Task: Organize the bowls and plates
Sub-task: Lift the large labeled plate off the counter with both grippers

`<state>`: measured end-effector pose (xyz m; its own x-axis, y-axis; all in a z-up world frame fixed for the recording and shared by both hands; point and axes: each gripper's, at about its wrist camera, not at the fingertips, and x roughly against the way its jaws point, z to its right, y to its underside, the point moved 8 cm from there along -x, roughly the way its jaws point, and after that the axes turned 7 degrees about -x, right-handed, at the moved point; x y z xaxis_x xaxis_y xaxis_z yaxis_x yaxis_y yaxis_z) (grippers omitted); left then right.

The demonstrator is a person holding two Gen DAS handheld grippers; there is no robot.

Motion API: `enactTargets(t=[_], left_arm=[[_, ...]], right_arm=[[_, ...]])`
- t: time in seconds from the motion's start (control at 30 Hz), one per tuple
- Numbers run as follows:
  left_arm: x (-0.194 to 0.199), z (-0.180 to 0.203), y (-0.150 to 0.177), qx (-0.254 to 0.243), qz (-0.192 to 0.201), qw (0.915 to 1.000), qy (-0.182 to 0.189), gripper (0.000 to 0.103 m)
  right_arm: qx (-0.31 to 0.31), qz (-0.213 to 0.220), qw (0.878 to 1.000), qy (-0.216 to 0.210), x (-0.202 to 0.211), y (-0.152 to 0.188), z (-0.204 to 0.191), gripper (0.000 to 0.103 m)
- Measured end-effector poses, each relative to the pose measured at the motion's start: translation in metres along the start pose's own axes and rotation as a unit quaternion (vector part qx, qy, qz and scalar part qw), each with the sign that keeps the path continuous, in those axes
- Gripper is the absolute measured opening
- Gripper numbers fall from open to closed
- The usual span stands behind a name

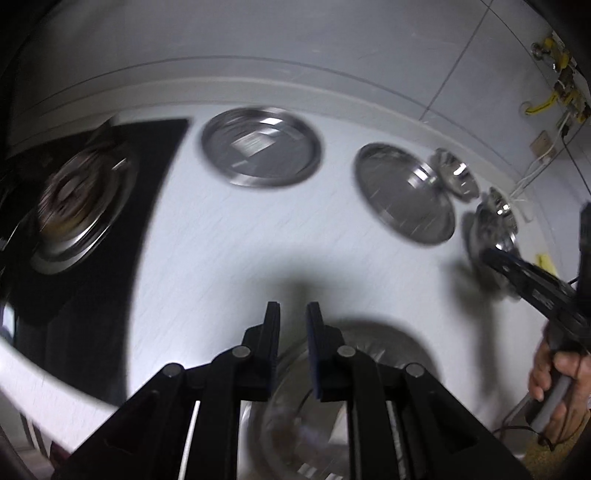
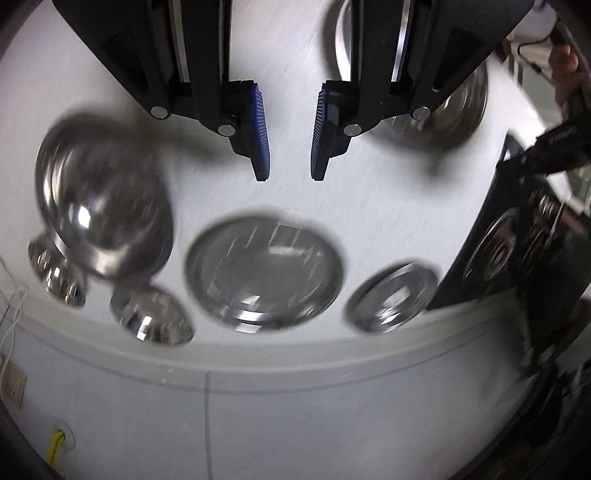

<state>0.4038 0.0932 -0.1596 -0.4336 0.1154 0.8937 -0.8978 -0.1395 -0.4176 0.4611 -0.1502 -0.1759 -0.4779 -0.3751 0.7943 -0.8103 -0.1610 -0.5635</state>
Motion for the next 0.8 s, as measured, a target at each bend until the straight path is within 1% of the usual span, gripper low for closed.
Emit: enactTargets(t=[0.07,0.13,0.2,0.23,0.3,0.33,0.43,0.5,0.57,0.67,0.8], left_arm=[[-0.017,0.012,-0.026,-0.003,0.000,0.9999,0.010,0.015],[-0.039,0.021,-0.050,0.000,-0.007,0.9998,0.020,0.015],[-0.058,0.032,-0.071,0.003,-0.014,0.9992,0.037,0.015],[-0.067,0.036,-0.079,0.007,-0.020,0.9987,0.045,0.015],[-0.087,0.045,-0.092,0.016,-0.034,0.9968,0.070,0.015],[-0.095,0.049,-0.096,0.020,-0.040,0.9961,0.076,0.015],[-0.115,0.057,-0.106,0.030,-0.056,0.9934,0.096,0.015],[-0.125,0.059,-0.111,0.036,-0.062,0.9925,0.099,0.015],[-0.134,0.064,-0.115,0.034,-0.071,0.9912,0.107,0.015],[-0.145,0.067,-0.120,0.040,-0.076,0.9907,0.106,0.015],[-0.151,0.069,-0.125,0.053,-0.076,0.9886,0.119,0.014]], right_arm=[[0.004,0.007,1.000,0.030,-0.015,-0.030,0.011,0.020],[-0.002,0.001,0.999,0.047,-0.033,-0.053,0.020,0.020],[-0.003,-0.008,0.998,0.060,-0.051,-0.070,0.029,0.020],[-0.002,-0.020,0.998,0.064,-0.063,-0.078,0.033,0.020],[-0.009,-0.036,0.997,0.073,-0.080,-0.088,0.043,0.020],[-0.015,-0.044,0.996,0.078,-0.089,-0.093,0.049,0.020],[-0.024,-0.067,0.995,0.075,-0.105,-0.100,0.056,0.023],[-0.021,-0.077,0.993,0.084,-0.111,-0.101,0.058,0.031],[-0.018,-0.083,0.993,0.087,-0.116,-0.103,0.060,0.032],[-0.018,-0.093,0.991,0.089,-0.123,-0.103,0.063,0.032],[-0.014,-0.102,0.990,0.097,-0.131,-0.107,0.067,0.032]])
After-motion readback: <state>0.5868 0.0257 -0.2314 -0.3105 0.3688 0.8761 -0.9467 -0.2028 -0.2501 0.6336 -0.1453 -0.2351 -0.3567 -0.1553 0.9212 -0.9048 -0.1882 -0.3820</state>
